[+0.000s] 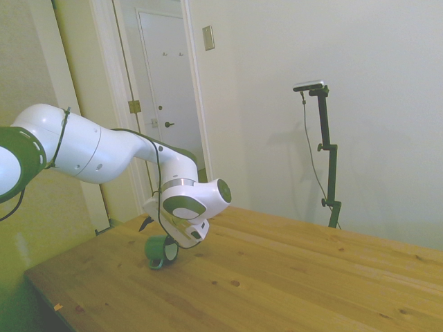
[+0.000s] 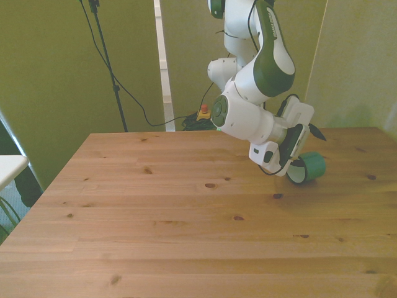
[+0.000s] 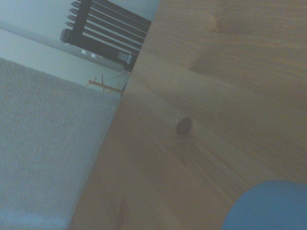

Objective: Flip the mug upright

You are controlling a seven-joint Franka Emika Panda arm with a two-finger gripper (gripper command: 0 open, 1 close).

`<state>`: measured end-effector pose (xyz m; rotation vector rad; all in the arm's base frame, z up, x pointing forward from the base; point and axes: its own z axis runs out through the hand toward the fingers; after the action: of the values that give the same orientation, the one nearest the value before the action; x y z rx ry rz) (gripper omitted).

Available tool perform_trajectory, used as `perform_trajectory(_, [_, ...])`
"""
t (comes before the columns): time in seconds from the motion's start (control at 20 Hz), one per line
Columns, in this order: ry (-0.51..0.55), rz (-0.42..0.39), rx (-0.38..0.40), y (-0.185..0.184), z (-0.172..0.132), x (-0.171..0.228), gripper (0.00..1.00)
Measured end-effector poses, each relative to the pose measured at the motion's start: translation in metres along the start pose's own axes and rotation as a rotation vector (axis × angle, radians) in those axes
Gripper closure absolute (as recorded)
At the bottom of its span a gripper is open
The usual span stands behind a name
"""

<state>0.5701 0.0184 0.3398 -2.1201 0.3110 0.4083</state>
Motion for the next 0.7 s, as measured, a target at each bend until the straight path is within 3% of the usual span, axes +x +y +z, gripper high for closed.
perform_trajectory(0.7, [-0.007, -0.001, 0.005, 0.0078, -0.0003, 0.0036, 1.0])
